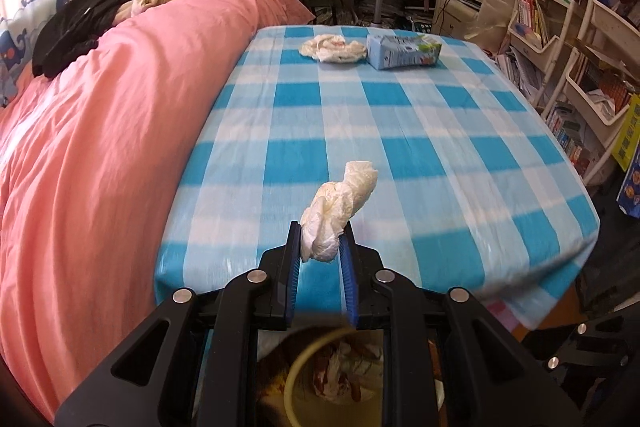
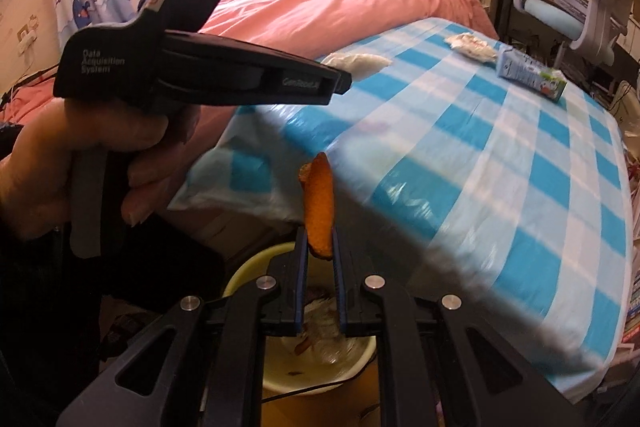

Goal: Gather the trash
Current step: 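Carry the peel and tissue to the yellow bin and open both grippers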

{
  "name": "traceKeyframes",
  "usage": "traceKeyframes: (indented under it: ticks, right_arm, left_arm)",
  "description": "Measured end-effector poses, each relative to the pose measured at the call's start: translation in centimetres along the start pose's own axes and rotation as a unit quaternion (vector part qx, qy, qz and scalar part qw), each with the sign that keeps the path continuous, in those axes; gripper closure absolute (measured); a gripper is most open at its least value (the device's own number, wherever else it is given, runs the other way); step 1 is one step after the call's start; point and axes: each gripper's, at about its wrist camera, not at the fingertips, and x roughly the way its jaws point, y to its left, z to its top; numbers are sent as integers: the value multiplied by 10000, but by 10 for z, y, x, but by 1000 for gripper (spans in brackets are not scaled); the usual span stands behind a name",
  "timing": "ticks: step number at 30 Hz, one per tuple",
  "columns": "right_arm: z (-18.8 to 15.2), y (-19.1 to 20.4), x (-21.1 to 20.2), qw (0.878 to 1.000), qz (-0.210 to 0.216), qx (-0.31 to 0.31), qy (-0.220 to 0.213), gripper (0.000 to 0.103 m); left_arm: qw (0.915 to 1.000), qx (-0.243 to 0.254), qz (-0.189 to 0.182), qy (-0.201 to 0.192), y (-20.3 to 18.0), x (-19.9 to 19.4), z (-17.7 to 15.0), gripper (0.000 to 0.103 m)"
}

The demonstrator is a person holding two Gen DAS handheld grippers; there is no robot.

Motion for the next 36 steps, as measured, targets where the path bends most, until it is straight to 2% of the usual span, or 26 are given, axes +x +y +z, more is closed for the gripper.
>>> traceKeyframes:
  ticks: [12, 21, 24, 26, 28, 32, 36]
  right_arm:
    - [-31, 22, 5, 9992, 5, 62, 385, 90]
    - [-43, 29, 12, 9976, -47, -4, 687, 89]
    - [-47, 28, 11, 9972, -120, 44, 741, 82]
    - [-48, 26, 8, 9974, -167, 105, 692, 76]
    - [-48, 24, 4, 9977, -242, 184, 608, 64]
    - [-50, 20, -1, 9974, -350, 311, 548, 59]
    - [-52, 17, -2, 9969, -461, 409, 492, 50]
  left_arm:
    - [9996, -111, 29, 275, 1, -20, -56, 86]
    - [9975, -49, 56, 705, -5, -23, -93, 85]
    - [9955, 18, 40, 950, -9, -21, -106, 70]
    - [9954, 46, 132, 949, -12, -23, -111, 48]
    - [9962, 73, 221, 842, -13, -28, -114, 45]
    - [9971, 57, 310, 694, -13, -33, -114, 41]
    - [9978, -22, 443, 497, -10, -38, -111, 35]
